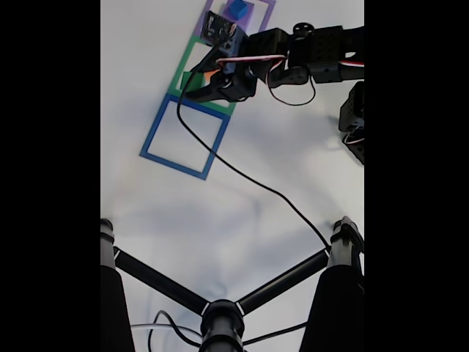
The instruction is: Tower of hanoi
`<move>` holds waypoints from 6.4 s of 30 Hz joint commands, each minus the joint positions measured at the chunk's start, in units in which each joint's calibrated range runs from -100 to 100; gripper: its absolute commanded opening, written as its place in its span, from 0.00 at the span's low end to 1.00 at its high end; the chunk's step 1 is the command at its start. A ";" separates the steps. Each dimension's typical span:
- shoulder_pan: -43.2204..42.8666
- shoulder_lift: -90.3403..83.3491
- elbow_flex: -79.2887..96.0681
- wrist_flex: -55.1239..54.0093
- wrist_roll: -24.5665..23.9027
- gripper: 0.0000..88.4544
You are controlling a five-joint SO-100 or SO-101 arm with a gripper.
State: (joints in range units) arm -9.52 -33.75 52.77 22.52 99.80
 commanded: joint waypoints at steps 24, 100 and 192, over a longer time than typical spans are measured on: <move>16.96 -21.29 0.61 23.98 0.20 0.06; 19.47 -4.15 7.52 -11.79 0.20 0.38; 37.70 27.10 10.06 -45.87 0.20 0.26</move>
State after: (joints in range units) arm 28.86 -7.05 66.71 -21.96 100.00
